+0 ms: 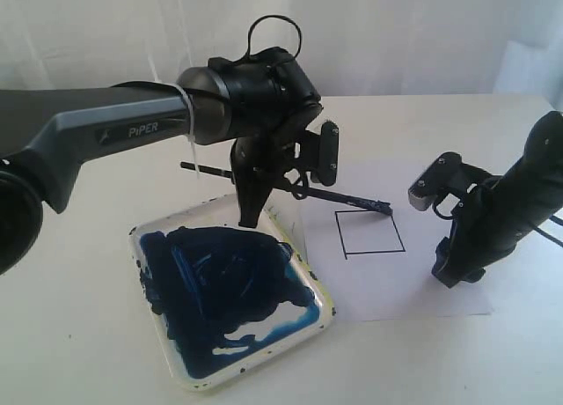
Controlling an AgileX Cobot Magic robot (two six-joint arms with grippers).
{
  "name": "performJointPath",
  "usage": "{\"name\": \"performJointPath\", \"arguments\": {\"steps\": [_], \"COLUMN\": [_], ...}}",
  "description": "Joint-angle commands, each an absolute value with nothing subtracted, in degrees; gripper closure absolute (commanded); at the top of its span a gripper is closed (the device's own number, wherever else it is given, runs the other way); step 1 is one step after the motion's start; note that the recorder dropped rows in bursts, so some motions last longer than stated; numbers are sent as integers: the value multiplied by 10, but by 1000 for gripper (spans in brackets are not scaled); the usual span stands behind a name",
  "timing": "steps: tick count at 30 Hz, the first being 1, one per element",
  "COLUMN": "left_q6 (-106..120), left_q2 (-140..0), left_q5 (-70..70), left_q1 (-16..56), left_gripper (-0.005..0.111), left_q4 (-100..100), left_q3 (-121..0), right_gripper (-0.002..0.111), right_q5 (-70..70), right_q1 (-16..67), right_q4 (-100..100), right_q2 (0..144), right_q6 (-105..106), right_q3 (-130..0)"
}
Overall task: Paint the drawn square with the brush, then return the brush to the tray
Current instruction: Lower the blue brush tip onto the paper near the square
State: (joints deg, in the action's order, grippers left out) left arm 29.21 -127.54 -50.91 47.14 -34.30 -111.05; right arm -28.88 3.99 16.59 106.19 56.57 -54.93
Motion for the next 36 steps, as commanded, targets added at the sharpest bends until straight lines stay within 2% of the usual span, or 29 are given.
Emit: {"name": "performJointPath", "arguments": {"steps": [1,36], "left_q6": [287,287], "left_q2": [-1275,-1286], "left_q5": [-518,-552], "left_q1": [469,463], "left_gripper": [107,107], "left_q4": [-335,-332], "left_q3": [-1113,-1113], "right_gripper": [51,51], "right_q5": [-283,-284], "right_q1": [40,40], "right_q4": [160,160], "right_q2": [1069,1069], "right_q6": [567,567], "right_q3": [-546,-546]}}
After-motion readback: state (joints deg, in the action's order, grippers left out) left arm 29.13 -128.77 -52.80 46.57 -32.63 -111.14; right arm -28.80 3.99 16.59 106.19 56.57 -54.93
